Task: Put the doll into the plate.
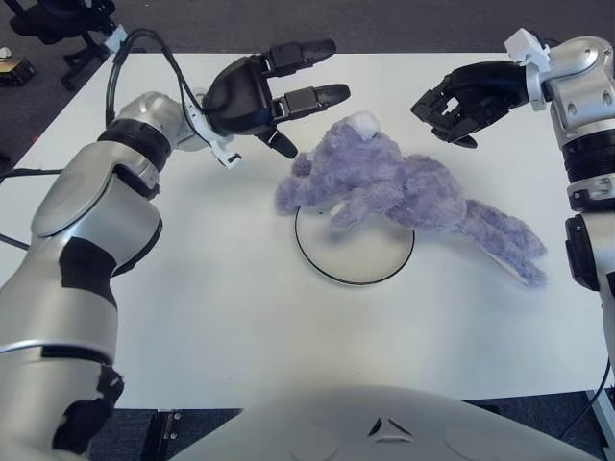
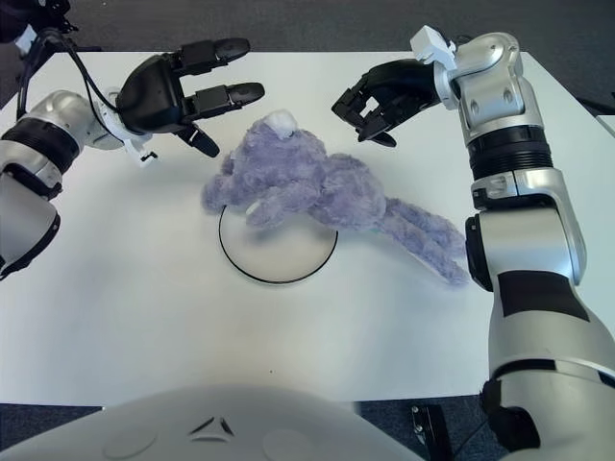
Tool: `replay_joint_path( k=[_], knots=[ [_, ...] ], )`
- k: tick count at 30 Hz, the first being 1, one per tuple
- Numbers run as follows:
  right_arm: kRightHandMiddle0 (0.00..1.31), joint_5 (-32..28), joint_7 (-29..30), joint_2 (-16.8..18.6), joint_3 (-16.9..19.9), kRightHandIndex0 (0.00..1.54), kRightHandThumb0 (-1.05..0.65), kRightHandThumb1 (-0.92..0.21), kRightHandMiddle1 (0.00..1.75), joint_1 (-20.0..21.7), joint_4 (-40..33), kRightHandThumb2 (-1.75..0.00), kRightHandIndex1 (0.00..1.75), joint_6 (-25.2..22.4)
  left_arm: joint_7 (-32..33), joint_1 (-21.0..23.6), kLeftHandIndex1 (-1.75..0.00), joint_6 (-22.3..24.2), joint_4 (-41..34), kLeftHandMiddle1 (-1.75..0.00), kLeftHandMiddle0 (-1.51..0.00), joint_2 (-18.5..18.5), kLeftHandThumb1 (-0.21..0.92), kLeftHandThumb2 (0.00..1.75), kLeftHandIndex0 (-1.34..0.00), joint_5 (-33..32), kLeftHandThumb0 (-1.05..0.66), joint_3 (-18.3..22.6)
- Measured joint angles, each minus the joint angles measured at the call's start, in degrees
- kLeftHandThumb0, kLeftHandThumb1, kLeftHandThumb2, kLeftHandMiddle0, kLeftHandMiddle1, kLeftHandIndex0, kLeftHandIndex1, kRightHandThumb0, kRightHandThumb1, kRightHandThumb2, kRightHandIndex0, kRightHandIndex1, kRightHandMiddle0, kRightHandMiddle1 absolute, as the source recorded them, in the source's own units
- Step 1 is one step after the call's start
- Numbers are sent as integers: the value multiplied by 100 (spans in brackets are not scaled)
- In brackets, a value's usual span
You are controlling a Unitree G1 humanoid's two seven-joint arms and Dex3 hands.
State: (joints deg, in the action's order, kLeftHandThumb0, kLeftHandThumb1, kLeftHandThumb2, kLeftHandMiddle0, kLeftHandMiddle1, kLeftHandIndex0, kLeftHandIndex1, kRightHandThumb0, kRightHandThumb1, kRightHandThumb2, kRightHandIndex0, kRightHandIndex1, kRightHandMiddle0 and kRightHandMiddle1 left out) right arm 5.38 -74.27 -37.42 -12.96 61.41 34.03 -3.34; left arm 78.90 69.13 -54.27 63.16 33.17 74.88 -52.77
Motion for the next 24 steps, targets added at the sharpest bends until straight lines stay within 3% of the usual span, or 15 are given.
replay_joint_path(
  k=[24],
  knots=[
    [82,-37,205,-118,128,96,-26,-87,175,-160,-398,0,175,-111,-112,-231,0,117,-276,-1,-26,-133,92,39,-27,-28,-76,-10]
  ],
)
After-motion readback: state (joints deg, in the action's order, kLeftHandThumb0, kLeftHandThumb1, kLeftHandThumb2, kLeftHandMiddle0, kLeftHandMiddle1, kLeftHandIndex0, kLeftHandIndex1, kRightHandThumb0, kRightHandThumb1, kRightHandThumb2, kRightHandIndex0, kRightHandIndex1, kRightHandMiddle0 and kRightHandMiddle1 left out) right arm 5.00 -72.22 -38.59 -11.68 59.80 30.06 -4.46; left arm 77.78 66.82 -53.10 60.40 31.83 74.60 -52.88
